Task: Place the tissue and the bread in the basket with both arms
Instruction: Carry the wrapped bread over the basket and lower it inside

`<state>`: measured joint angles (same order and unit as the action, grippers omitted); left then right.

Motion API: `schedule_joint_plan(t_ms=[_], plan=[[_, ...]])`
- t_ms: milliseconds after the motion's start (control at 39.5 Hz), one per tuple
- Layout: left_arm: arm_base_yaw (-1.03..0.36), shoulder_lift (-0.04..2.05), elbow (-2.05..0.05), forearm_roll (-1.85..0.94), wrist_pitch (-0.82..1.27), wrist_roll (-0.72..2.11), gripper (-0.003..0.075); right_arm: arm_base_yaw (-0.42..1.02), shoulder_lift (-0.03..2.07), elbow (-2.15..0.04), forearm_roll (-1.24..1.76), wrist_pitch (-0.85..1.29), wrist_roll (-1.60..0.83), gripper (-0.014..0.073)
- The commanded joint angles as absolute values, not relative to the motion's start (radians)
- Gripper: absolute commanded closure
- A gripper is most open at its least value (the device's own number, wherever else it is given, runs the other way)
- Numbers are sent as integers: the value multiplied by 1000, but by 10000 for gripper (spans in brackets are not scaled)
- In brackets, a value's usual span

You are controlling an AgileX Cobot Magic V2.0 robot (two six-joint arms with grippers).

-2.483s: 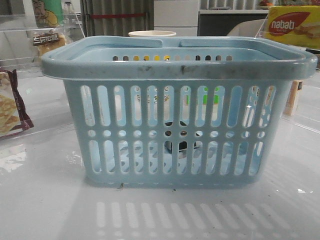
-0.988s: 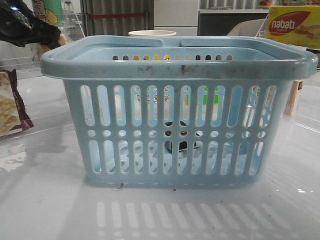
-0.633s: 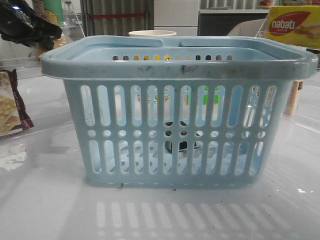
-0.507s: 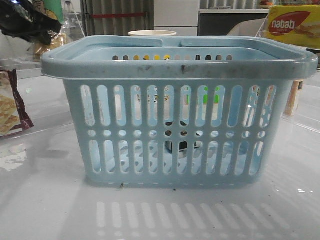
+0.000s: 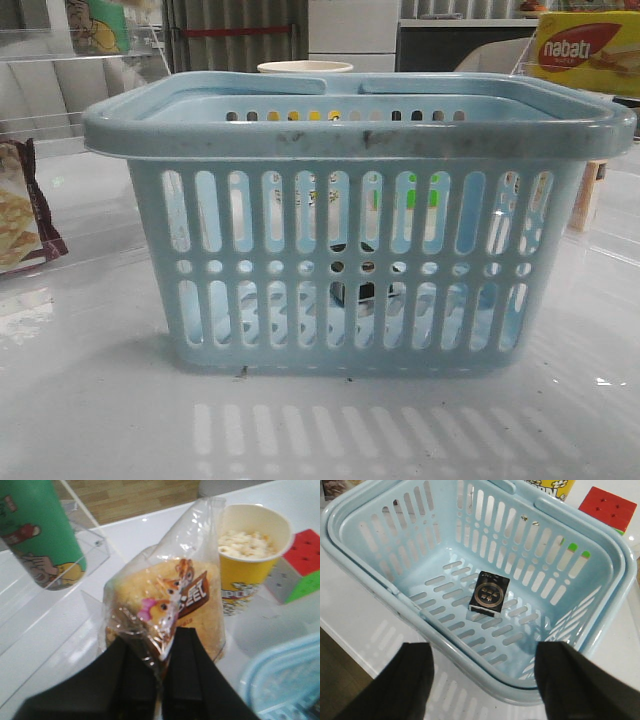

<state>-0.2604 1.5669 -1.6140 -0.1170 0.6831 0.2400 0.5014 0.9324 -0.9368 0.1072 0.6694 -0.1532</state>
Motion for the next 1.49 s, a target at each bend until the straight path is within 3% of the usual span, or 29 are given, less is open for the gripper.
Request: schedule_joint_plan(t_ms=[0, 304, 709, 836, 988, 1064, 1469], plan=[[-341, 1465, -1650, -126, 705, 247, 629, 501, 919, -963, 108, 600, -160, 53], [-563, 1468, -1650, -126, 792, 291, 629, 501, 919, -963, 108, 600, -160, 53], [-665, 1626, -1650, -126, 786, 291, 627, 501, 919, -963, 108, 600, -160, 53], [-686, 1669, -1650, -126, 786, 291, 536, 501, 919, -963, 108, 600, -160, 53], [-691, 1683, -1650, -137, 786, 291, 286, 501, 919, -963, 108, 600, -160, 53], [-691, 1679, -1650, -137, 786, 291, 229, 501, 919, -963, 108, 600, -160, 53], [-691, 1535, -1644, -137, 847, 291, 225, 501, 919, -963, 108, 600, -160, 53]])
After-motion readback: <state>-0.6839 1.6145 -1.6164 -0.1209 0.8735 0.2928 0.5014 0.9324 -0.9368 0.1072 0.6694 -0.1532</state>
